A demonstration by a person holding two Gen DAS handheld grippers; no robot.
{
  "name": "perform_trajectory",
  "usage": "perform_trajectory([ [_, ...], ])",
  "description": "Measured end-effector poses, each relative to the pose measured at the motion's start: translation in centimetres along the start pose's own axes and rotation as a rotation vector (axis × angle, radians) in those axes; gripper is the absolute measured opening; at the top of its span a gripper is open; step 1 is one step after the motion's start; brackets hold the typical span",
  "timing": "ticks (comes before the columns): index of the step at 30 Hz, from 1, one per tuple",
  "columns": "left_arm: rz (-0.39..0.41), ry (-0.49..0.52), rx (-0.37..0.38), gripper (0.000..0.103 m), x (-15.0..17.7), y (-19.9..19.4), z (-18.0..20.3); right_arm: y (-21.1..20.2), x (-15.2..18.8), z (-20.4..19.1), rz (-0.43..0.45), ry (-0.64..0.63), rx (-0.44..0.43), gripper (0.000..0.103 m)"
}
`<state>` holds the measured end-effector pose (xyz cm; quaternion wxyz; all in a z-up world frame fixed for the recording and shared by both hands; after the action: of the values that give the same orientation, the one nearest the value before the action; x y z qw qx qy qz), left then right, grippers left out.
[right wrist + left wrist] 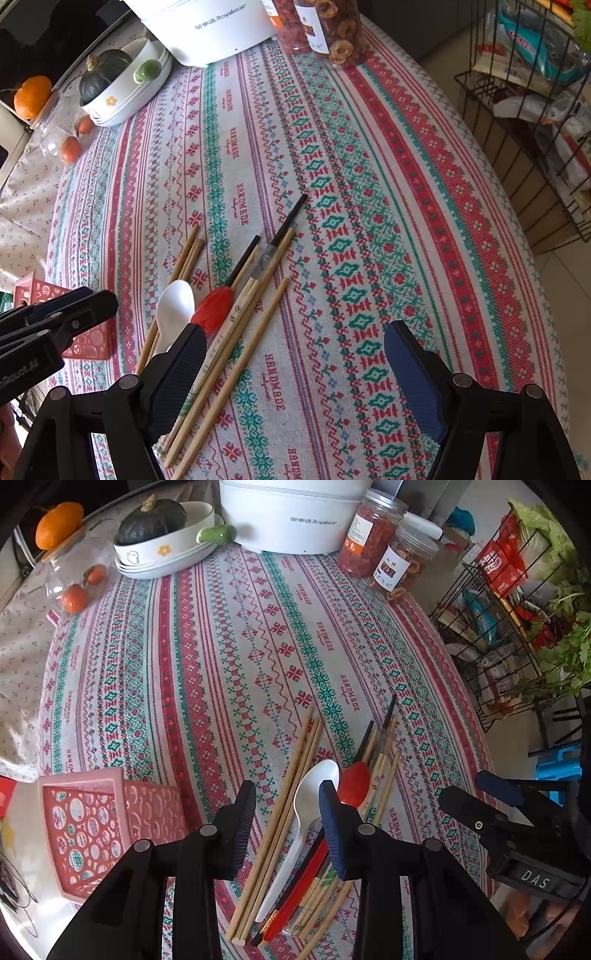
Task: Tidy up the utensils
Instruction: 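Grasp a wooden chopstick with the left tool while the right tool grasps another chopstick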
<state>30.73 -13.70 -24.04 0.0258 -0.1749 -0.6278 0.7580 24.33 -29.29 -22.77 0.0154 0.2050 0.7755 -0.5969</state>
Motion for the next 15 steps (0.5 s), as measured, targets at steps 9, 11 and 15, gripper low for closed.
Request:
perform_trajectory([
  [9, -0.072, 0.032, 0.002, 0.014, -2.1, 4.7, 0.5, 1.9, -1.2, 0.7, -0.018, 0.011, 0.026, 0.081],
  [11, -0.083, 0.042, -0.010, 0.012, -2.3, 5.3, 0.6, 2.0, -1.4, 0.8, -0.018, 0.016, 0.028, 0.081],
  [15, -0.107, 0.062, -0.045, 0.010, -2.7, 6.3, 0.5, 2.3, -1.7, 1.0, -0.023, 0.026, 0.029, 0.081],
])
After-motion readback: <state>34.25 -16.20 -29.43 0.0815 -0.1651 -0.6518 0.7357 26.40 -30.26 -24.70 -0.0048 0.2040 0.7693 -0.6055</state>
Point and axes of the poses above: each gripper's, at about its wrist camera, not at the fingertips, and y roughly the way its jaws point, z to its right, x to its underside, the point moved 8 cm from there along y, roughly the way its jaws point, and after that the axes turned 1 degree about -z, right-handed, at the moved point
